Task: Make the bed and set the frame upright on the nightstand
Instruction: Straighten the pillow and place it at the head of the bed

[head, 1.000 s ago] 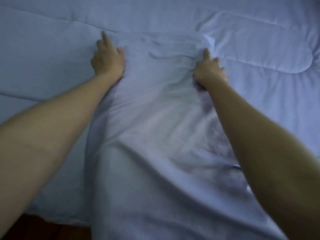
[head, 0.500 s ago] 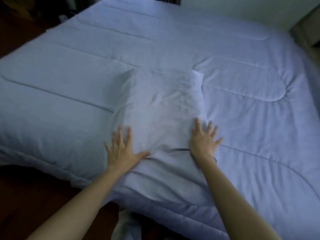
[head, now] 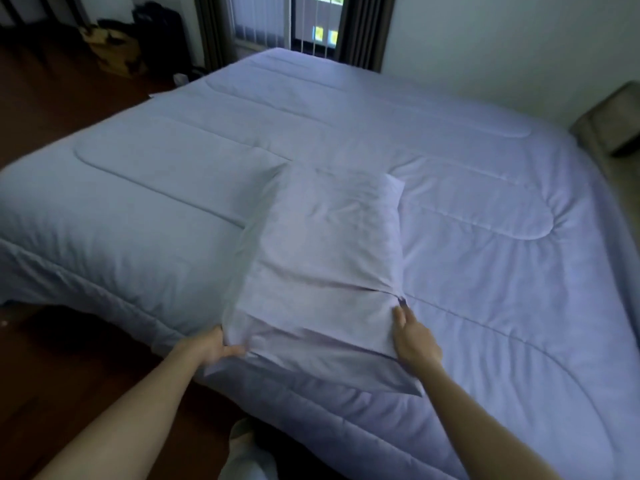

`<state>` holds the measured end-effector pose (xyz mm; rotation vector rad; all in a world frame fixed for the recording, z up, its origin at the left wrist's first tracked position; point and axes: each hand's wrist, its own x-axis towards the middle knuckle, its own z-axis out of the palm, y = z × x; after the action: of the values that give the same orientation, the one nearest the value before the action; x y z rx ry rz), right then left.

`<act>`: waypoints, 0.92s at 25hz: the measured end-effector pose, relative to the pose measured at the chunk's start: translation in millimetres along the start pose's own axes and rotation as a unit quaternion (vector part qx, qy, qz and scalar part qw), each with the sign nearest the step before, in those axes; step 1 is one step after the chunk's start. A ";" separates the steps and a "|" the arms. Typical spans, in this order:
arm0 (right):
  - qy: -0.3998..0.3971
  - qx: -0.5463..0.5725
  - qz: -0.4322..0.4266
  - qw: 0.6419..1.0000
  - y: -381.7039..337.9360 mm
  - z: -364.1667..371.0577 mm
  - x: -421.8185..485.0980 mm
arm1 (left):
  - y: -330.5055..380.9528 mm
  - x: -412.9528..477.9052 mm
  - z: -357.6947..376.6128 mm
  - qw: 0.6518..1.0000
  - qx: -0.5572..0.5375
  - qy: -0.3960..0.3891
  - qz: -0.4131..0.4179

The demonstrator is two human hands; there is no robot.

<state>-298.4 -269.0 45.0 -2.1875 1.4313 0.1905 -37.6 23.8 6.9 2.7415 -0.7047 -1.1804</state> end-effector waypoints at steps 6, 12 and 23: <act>0.084 0.171 0.039 0.981 -60.7 -21.8 41.1 | 43.4 18.9 -56.3 0.985 -0.051 0.167 -0.020; 0.001 0.281 0.119 0.952 -66.1 -14.4 101.0 | 68.8 86.5 -75.1 0.965 -0.189 0.183 0.011; -0.203 0.506 0.076 0.835 -62.0 -17.1 138.5 | 91.9 122.7 -72.1 0.862 -0.501 0.081 0.008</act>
<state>-186.1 -371.0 27.5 -1.0789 1.0705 -0.0548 51.6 -120.0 -2.4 1.8867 -0.0232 -0.9024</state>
